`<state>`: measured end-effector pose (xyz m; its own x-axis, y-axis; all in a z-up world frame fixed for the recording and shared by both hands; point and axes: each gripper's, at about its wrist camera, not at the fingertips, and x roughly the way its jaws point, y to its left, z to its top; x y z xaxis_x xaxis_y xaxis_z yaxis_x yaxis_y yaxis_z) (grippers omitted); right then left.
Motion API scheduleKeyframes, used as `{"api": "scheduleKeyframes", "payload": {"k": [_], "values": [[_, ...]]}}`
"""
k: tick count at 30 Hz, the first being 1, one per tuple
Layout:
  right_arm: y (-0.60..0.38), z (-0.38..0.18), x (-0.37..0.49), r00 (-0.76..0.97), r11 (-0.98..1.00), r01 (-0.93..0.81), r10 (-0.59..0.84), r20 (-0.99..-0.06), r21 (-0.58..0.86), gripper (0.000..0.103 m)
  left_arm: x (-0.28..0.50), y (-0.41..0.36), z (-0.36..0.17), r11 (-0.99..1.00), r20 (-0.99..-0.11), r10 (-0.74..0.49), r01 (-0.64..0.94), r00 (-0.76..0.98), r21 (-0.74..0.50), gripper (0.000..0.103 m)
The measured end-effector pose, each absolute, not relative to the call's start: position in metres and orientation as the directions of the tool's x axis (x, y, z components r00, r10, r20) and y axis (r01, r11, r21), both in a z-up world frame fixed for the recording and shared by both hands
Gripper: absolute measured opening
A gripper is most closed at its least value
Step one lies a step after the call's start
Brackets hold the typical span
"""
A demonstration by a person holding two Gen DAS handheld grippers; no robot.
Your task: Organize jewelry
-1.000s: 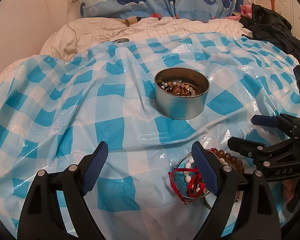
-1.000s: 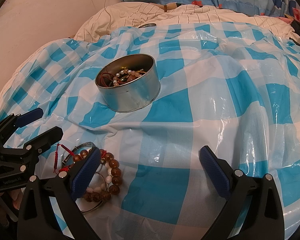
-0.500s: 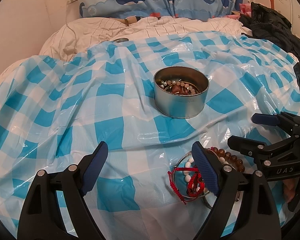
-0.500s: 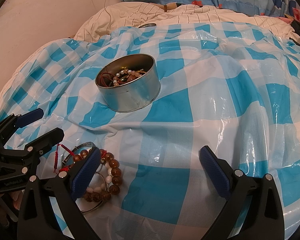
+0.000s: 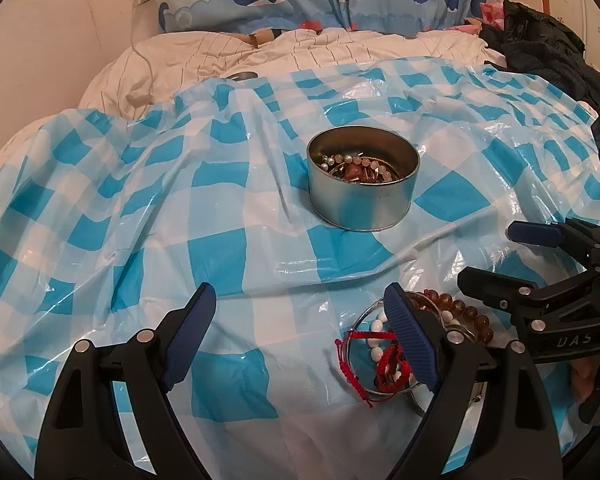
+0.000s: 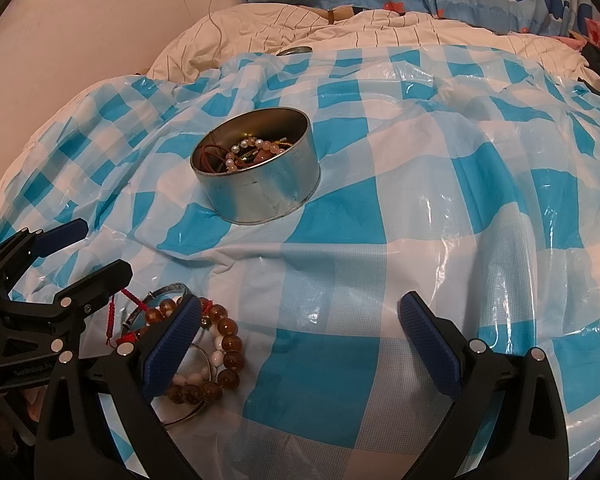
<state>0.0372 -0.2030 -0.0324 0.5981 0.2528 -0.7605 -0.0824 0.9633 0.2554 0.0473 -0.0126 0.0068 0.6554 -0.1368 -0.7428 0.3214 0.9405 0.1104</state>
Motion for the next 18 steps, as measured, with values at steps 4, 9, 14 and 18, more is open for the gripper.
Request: {"api": "scheduleKeyframes", "payload": {"k": [4, 9, 14, 18], "values": [[-0.2026, -0.0321, 0.0373, 0.598, 0.963, -0.082, 0.252, -0.761, 0.255, 0.095, 0.0473, -0.0139, 0.0066, 0.94, -0.743, -0.136, 0.322, 0.655, 0.111, 0.082], [-0.2024, -0.0318, 0.0373, 0.598, 0.964, -0.082, 0.251, -0.761, 0.254, 0.095, 0.0472, -0.0142, 0.0062, 0.94, -0.744, -0.135, 0.322, 0.654, 0.112, 0.082], [-0.2026, -0.0318, 0.037, 0.597, 0.964, -0.082, 0.25, -0.762, 0.252, 0.095, 0.0458, -0.0133, 0.0027, 0.938, -0.746, -0.136, 0.328, 0.652, 0.115, 0.082], [-0.2024, -0.0317, 0.037, 0.598, 0.964, -0.081, 0.251, -0.762, 0.254, 0.095, 0.0421, -0.009, 0.0005, 0.935, -0.749, -0.133, 0.332, 0.65, 0.122, 0.082]]}}
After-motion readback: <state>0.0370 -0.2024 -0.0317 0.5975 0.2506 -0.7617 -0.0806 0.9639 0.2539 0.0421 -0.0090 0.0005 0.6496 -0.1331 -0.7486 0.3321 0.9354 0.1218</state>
